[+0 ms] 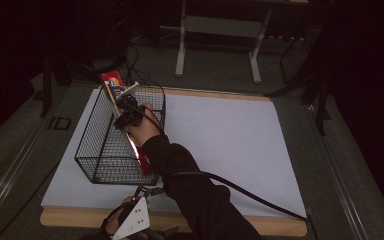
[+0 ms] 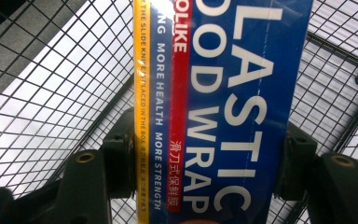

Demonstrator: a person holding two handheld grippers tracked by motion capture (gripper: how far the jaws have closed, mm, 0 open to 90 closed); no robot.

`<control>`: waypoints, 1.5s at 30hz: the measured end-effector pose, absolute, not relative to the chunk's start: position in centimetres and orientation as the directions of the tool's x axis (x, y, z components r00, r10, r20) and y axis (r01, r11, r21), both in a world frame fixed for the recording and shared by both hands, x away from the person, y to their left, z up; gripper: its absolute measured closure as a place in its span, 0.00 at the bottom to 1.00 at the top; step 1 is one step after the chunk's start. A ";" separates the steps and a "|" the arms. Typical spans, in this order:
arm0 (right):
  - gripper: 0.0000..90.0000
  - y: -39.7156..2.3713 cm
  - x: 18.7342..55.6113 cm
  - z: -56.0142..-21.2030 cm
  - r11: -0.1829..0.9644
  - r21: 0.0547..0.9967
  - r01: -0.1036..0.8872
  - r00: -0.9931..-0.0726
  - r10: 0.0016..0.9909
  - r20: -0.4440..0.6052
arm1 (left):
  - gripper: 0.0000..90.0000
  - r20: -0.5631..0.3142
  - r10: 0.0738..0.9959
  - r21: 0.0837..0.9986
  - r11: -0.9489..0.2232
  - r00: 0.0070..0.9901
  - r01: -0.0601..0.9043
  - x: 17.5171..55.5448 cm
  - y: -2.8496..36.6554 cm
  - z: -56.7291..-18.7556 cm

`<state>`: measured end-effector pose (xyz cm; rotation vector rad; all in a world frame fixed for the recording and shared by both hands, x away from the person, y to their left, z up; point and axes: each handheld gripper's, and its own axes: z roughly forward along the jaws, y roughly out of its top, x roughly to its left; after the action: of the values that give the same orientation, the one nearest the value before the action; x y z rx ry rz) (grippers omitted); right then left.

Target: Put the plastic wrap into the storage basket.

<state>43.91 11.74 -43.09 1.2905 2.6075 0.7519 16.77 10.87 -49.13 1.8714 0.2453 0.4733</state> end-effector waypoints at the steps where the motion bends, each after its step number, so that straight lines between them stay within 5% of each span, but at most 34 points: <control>1: 0.42 11.8 43.9 -43.1 0.509 0.492 0.707 -0.624 0.776 0.094 | 0.02 0.202 0.391 0.937 -0.345 0.898 -0.060 16.8 10.9 -49.1; 30: 0.37 10.9 44.0 -43.3 0.517 0.502 0.693 -0.643 0.758 0.108 | 0.02 0.199 0.390 0.937 -0.343 0.899 -0.059 16.9 10.8 -49.1; 45: 0.18 8.3 43.2 -40.4 0.555 0.568 0.608 -0.729 0.674 0.122 | 0.02 0.193 0.386 0.936 -0.349 0.902 -0.051 17.0 10.5 -49.3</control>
<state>43.16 8.27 -40.36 1.1055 2.6720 0.9113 17.00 10.55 -49.30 1.8798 0.2473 0.4590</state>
